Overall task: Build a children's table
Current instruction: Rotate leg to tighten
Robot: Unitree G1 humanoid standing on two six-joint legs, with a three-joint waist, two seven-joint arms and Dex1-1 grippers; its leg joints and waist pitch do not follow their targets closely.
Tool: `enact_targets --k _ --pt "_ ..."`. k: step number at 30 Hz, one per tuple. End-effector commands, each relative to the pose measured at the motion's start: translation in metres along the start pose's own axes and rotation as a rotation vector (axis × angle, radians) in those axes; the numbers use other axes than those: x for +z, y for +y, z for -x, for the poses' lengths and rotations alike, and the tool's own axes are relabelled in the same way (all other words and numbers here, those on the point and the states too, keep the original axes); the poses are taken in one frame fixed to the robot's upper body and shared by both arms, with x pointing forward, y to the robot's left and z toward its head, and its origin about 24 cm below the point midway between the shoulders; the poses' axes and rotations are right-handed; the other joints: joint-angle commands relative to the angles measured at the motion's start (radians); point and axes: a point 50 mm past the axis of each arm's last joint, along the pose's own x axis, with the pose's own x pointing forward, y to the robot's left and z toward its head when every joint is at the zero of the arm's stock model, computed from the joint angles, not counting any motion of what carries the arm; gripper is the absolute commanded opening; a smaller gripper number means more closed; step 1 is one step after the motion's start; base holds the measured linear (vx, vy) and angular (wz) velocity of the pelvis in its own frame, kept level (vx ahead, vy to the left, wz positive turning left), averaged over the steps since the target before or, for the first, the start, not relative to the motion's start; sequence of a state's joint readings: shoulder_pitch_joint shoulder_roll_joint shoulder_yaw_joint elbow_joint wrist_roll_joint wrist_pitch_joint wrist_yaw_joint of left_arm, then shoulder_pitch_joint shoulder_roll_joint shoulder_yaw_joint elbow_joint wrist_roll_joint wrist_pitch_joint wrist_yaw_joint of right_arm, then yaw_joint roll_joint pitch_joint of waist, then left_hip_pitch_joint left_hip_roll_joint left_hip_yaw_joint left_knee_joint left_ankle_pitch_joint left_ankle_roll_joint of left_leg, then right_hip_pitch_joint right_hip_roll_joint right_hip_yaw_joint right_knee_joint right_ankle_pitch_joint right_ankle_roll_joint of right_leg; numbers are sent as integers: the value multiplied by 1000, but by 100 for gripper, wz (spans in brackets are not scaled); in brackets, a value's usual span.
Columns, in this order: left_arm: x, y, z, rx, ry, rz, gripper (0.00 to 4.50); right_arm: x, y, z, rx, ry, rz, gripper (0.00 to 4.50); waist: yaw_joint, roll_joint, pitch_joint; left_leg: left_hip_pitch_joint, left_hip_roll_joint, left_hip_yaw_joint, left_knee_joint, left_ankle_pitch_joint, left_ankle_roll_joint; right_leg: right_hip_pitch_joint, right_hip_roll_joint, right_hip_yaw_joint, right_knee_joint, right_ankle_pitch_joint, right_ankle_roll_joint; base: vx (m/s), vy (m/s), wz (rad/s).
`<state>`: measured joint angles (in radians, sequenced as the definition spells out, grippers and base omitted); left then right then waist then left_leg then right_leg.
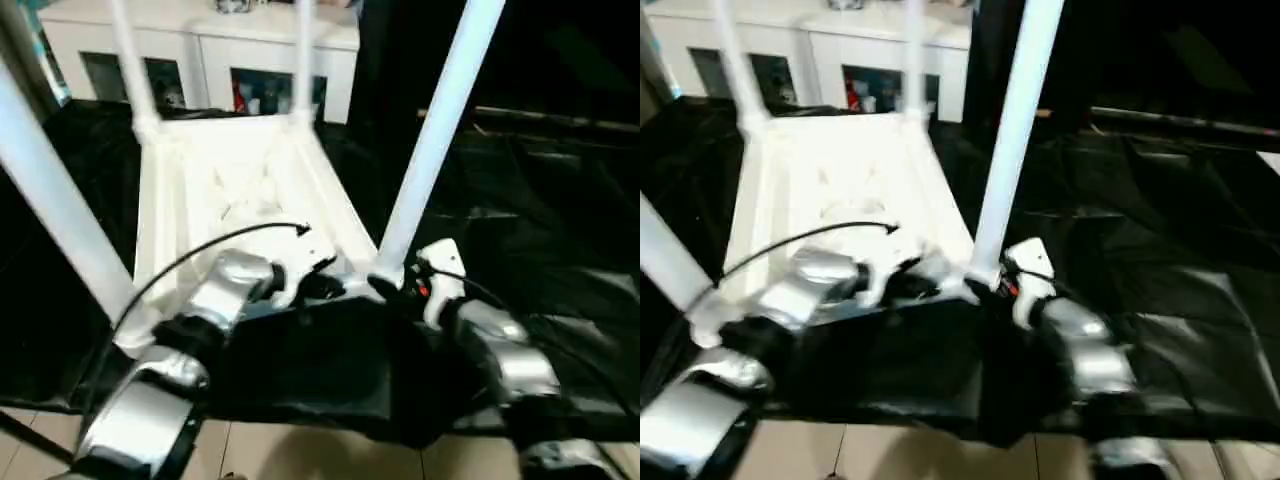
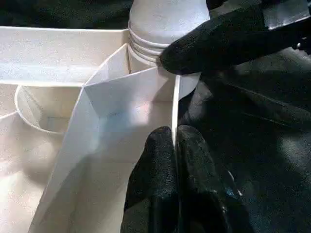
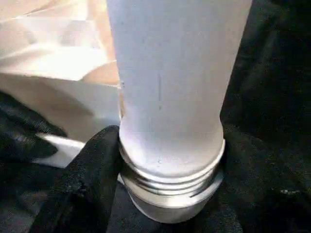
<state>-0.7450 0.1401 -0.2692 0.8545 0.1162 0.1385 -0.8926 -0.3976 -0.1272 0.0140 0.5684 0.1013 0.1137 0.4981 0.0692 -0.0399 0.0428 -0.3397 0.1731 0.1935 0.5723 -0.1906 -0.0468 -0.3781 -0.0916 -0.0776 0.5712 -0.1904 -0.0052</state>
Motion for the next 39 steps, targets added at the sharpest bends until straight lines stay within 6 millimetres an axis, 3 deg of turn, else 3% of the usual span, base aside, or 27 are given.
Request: enact_targets --k 1,2,3,5,9,10,13,15,16,17,18,20,21,22,25,26,30,34,37,39 --pt "6 -18 -25 1 17 -1 0 -4 45 -21 167 22 -5 273 -8 9 -35 12 63 -52 -90 -463 -33 11 -79 39 -104 -579 -88 0 0 0" --pt "7 -19 -27 5 16 -9 0 0 44 -22 172 6 -17 273 -10 18 -35 20 63 -49 -87 -479 -32 4 -77 42 -105 -561 -101 0 0 0" --pt "7 -19 -27 -2 16 -13 0 2 43 -21 179 -3 -32 307 -14 13 -34 24 62 -47 -86 -496 -27 2 -76 40 -109 -557 -109 0 0 0" --pt "7 -20 -28 -5 16 -14 0 3 43 -22 179 -8 -42 342 -16 13 -37 14 63 -48 -91 -477 -18 11 -76 41 -103 -518 -117 0 0 0" --pt "5 -18 -23 -59 4 -31 0 5 37 -14 236 -8 -6 365 -10 8 -39 10 65 -41 -91 -433 -5 12 -79 51 -94 -448 -148 0 0 0" --pt "5 -18 -21 -81 0 -37 0 5 34 -11 254 -8 15 388 -8 7 -40 6 67 -39 -91 -401 3 16 -81 53 -90 -417 -157 0 0 0" --pt "1 -21 -10 -214 -32 -62 0 6 22 3 336 7 83 388 -1 3 -43 3 68 -33 -88 -345 22 22 -81 57 -81 -339 -178 0 0 0" --pt "0 -23 -5 -273 -48 -79 0 6 17 8 360 15 107 388 3 -2 -51 -7 67 -28 -79 -260 57 30 -82 58 -65 -246 -204 53 -20 1" --pt "-3 -24 1 -326 -50 -74 0 7 10 15 390 28 132 388 7 -3 -55 -2 68 -22 -72 -207 71 28 -82 59 -57 -171 -229 68 -31 2" --pt "-5 -24 6 -355 -48 -74 0 7 5 20 409 39 153 388 8 -5 -55 -11 65 -21 -67 -160 93 34 -79 58 -46 -102 -253 71 -39 2" --pt "-8 -22 10 -364 -36 -70 0 9 -1 26 427 47 170 388 10 -7 -56 -12 63 -18 -64 -140 104 34 -79 59 -43 -71 -260 71 -39 2" --pt "-14 -19 21 -409 -8 -66 0 13 -12 36 464 67 202 388 32 -1 -58 -6 63 -10 -55 -83 138 34 -75 58 -27 28 -291 31 -22 0" --pt "-15 -19 22 -413 -5 -65 0 13 -12 37 467 68 203 388 32 -1 -58 -6 63 -10 -55 -83 138 34 -75 58 -27 28 -291 0 0 0" --pt "-18 -20 27 -459 11 -54 0 15 -15 40 482 79 223 388 44 -3 -58 -12 64 -8 -49 -54 144 33 -72 57 -18 68 -297 0 0 0" --pt "-20 -20 31 -485 17 -52 0 14 -16 43 500 95 244 388 49 0 -57 -13 67 -11 -51 -73 134 31 -71 53 -18 25 -291 0 0 0" --pt "-21 -20 33 -484 16 -53 0 13 -16 44 522 106 248 388 47 0 -54 -10 70 -13 -56 -125 107 31 -73 53 -27 -64 -278 0 0 0" --pt "-21 -19 34 -474 15 -58 0 12 -12 45 574 107 226 388 44 -1 -50 -7 71 -16 -63 -187 66 27 -72 55 -39 -176 -247 0 0 0" --pt "-20 -19 34 -475 14 -57 0 13 -10 43 589 93 209 388 44 -2 -53 -9 69 -17 -61 -161 62 29 -73 57 -36 -154 -240 0 0 0" --pt "-20 -20 34 -474 15 -58 0 13 -9 43 595 86 198 353 44 -3 -54 -10 67 -15 -59 -139 71 29 -71 56 -32 -111 -251 0 0 0" --pt "-20 -20 34 -471 16 -59 0 13 -9 42 595 84 194 348 44 -3 -53 -10 67 -15 -58 -145 75 29 -72 55 -34 -129 -250 0 0 0"
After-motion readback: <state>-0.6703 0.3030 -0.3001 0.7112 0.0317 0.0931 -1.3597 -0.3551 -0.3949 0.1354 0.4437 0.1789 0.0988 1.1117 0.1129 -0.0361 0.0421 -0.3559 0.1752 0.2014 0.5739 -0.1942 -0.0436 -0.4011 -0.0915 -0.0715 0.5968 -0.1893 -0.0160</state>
